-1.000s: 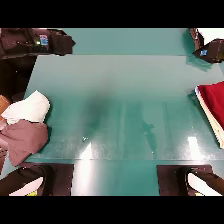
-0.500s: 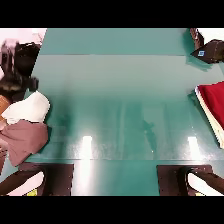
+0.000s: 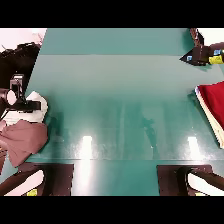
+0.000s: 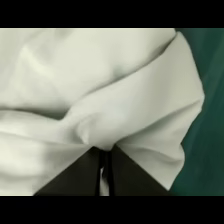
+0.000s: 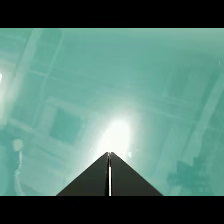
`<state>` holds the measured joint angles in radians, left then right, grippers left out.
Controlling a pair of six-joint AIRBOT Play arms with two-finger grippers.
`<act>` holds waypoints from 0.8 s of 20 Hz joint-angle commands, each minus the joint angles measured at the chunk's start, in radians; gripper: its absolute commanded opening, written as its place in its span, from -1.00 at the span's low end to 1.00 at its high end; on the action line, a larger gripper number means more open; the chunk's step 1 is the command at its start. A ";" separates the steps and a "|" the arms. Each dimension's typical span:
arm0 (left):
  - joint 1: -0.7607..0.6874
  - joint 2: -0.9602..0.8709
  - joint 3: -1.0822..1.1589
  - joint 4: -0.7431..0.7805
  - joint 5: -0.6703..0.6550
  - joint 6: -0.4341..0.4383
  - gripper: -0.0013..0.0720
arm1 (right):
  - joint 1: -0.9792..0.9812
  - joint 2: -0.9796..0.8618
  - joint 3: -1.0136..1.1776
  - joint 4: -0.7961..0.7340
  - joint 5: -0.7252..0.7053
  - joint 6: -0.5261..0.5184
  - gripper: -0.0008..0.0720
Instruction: Fold the shirts.
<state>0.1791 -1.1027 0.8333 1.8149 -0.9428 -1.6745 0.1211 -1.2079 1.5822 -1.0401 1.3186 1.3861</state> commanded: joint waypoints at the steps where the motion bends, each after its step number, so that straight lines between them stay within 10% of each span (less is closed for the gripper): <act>1: 0.004 0.018 0.067 -0.009 -0.052 -0.005 -0.90 | 0.004 -0.010 0.001 0.000 0.000 0.000 -0.92; 8: -0.078 0.268 0.586 -0.119 -0.121 0.008 -0.90 | 0.003 0.123 0.001 -0.003 -0.202 0.000 -0.92; 16: -0.554 0.232 0.817 -0.132 -0.236 -0.006 -0.91 | 0.003 0.269 0.001 -0.009 -0.386 0.000 -0.92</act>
<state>-0.2119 -0.8360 1.6070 1.6951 -1.1290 -1.6733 0.1238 -0.9779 1.5826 -1.0470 0.9916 1.3861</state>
